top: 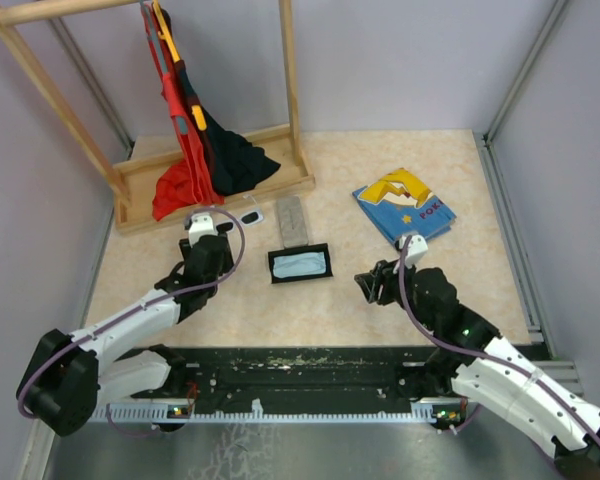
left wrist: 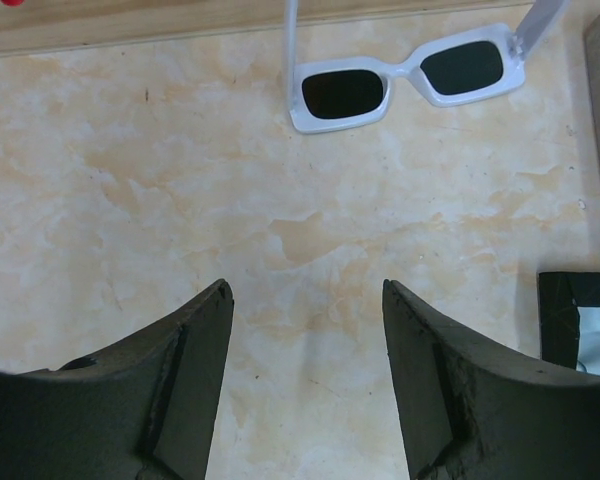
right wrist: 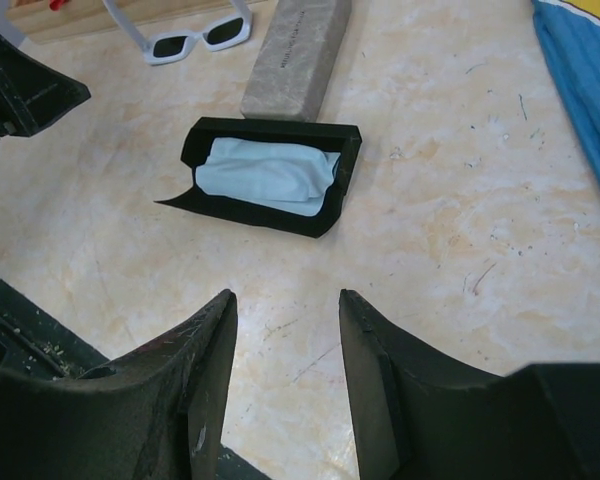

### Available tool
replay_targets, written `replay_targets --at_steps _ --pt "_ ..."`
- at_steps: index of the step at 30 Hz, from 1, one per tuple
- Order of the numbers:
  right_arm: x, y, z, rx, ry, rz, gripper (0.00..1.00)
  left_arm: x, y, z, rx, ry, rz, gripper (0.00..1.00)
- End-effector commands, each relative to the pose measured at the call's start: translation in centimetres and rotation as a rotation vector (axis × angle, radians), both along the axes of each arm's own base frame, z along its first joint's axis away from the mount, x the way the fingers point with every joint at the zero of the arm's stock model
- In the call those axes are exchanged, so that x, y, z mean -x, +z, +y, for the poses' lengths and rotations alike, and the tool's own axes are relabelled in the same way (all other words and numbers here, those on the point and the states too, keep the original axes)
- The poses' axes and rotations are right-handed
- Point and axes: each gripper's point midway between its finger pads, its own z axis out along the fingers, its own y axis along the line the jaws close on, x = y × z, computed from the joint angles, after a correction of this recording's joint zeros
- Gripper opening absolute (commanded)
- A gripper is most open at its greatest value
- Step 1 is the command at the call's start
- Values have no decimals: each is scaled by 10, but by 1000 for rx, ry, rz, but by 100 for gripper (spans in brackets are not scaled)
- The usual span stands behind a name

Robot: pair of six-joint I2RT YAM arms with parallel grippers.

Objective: Organize the sunglasses
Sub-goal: Pick up the sunglasses from the center of the board.

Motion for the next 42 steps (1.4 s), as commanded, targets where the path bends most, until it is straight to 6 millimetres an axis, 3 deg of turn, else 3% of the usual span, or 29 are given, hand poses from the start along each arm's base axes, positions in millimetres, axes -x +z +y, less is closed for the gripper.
replay_targets --at_steps 1,7,12,19,24,32,42 --pt "-7 19 1 -32 -8 -68 46 -7 9 -2 23 -11 -45 68" --pt "-6 19 7 -51 18 -64 46 -7 12 7 -16 8 -64 69" --pt "-5 24 13 -79 40 -75 46 -15 33 16 -56 23 -121 71" --pt "-10 21 16 -47 52 -97 46 -41 55 0 -60 -81 -176 75" --pt "-13 27 18 -63 47 -120 46 -66 51 9 -61 -49 -164 76" --pt "-15 27 22 -77 59 -133 46 -102 33 21 -61 -29 -168 63" --pt "-14 25 20 -77 53 -135 46 -134 20 31 -129 32 -167 53"
